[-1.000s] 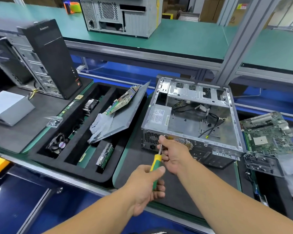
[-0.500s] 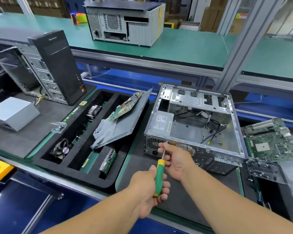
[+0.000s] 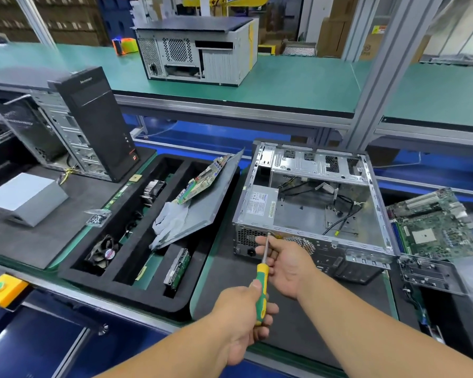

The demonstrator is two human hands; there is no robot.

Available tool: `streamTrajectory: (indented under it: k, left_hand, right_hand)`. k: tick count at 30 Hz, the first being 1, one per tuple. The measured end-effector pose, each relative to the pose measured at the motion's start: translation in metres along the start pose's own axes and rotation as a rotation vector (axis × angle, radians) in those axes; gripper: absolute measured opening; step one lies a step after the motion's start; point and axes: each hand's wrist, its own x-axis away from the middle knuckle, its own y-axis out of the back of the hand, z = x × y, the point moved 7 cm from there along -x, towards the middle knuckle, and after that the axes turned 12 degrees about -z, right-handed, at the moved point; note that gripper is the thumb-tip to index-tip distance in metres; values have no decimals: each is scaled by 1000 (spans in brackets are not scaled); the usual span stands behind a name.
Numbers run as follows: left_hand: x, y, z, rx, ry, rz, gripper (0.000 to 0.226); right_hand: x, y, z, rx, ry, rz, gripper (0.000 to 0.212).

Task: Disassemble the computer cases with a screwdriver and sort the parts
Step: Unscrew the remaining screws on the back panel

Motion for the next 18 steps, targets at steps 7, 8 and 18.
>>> streamTrajectory:
  k: [7,8,18]
  left_hand:
    - [-2,-5,2,53,27,86,51]
    - [-1,-6,1,56,13,101,46]
    - [-4,1,2,20,1,-3,35]
  right_hand:
    - [-4,1,1,-20,55,-56,18]
    - [-5,0,0,-37,45,-64,15]
    - [-8,-1,-5,-46,-8,-95,19]
